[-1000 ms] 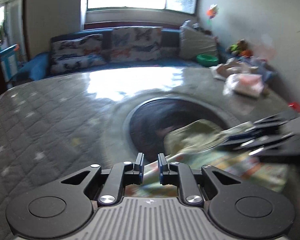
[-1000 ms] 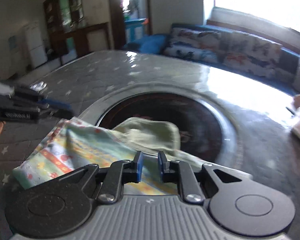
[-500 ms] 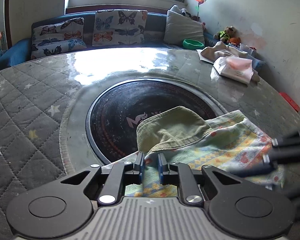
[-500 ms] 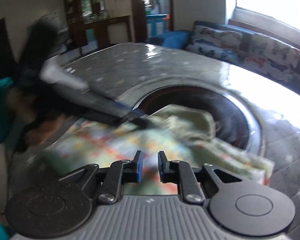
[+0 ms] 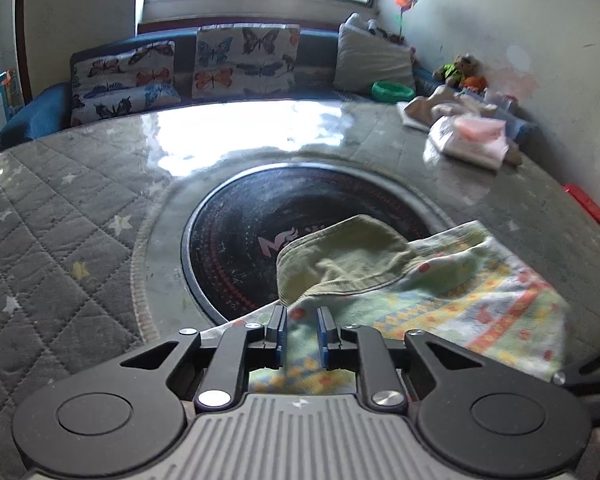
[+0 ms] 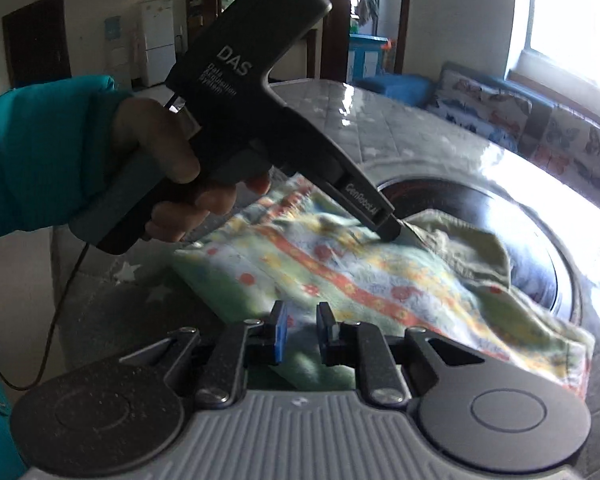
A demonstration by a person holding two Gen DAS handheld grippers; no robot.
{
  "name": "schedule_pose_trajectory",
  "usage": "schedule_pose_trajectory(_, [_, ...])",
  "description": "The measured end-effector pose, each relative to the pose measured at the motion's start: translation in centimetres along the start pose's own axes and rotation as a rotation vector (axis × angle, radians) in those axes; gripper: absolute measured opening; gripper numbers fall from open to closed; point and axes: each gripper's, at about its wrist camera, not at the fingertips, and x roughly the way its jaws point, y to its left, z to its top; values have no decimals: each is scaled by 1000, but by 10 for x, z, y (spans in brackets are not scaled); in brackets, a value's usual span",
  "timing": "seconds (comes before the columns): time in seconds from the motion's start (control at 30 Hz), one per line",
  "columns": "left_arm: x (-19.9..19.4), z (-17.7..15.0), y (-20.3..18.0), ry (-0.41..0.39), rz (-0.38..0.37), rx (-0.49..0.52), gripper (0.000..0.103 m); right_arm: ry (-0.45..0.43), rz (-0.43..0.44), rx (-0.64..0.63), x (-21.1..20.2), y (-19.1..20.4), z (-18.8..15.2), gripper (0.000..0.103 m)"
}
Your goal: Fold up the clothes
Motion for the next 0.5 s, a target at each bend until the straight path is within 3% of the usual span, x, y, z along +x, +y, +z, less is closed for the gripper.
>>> schedule_pose_trajectory(0.2, [-46,-23,-14,-45,-57,22,18,-36,-64,40,-26,-7,-9,20])
schedule_pose_trajectory(0.5, [-64,-72,-32,7,-97,25,18,18,-144,157,-37,-32,-47,21])
